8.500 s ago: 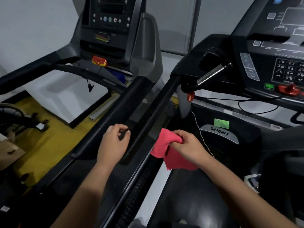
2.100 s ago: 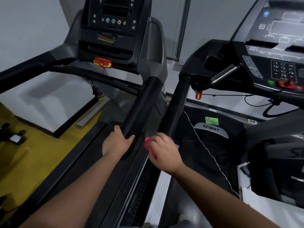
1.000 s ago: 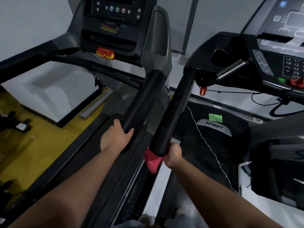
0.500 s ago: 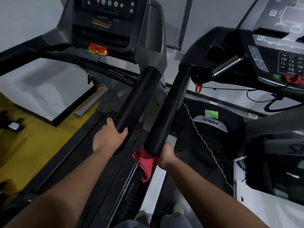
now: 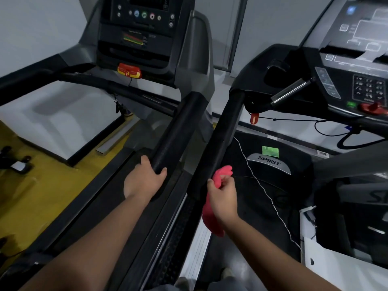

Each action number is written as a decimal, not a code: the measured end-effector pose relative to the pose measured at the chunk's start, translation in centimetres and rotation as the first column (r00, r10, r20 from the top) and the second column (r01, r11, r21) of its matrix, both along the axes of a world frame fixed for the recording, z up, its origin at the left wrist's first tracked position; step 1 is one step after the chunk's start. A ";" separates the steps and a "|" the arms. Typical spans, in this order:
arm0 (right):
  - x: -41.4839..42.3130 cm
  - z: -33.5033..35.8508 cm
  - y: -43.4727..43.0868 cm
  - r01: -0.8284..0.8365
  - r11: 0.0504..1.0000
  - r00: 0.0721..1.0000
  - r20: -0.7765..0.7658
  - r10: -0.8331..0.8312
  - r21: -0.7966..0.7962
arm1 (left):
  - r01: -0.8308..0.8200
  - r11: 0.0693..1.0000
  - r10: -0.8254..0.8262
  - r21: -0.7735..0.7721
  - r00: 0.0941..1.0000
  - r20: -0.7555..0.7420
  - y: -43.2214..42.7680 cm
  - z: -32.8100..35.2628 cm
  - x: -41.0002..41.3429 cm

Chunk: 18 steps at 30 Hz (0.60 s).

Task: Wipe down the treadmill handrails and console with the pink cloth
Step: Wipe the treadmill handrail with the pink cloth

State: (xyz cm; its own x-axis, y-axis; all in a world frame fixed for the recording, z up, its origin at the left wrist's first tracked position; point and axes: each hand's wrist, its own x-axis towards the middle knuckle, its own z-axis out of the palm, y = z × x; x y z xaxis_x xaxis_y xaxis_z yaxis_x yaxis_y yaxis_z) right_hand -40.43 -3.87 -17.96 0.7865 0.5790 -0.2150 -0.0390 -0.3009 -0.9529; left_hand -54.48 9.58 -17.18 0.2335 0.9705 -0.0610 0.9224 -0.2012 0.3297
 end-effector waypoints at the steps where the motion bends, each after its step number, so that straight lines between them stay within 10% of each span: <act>1: -0.2 0.2 -0.2 -0.075 0.997 0.993 0.087 0.077 -0.026 | -0.001 1.000 0.001 -0.002 1.000 0.002 0.0 0.0 0.0; 4: -0.7 0.1 -0.7 -0.296 0.943 0.855 0.399 0.331 -0.149 | -0.003 1.000 0.003 -0.008 1.000 0.015 0.0 -0.1 -0.1; 9: -0.4 -0.8 0.2 -0.442 0.858 0.355 0.828 0.434 -0.260 | -0.003 1.000 0.004 -0.015 1.000 0.028 0.1 -0.2 -0.1; 13: -0.5 -0.4 2.6 -0.434 0.759 0.057 0.827 0.560 -0.485 | 0.006 1.000 -0.005 -0.010 0.999 0.039 0.2 -0.5 -0.2; 18: -2.6 2.2 4.7 -0.346 0.408 -0.201 0.491 0.847 -0.845 | 0.014 1.000 -0.014 0.000 0.999 0.036 0.4 -0.7 -0.2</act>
State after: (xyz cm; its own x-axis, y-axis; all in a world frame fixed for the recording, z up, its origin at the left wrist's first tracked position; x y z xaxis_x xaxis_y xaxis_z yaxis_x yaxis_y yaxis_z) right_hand -43.02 0.81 -15.77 -0.1612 0.9758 -0.1480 0.9852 0.1679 0.0342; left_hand -54.66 10.03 -17.85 0.2494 0.9670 -0.0526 0.9068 -0.2142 0.3631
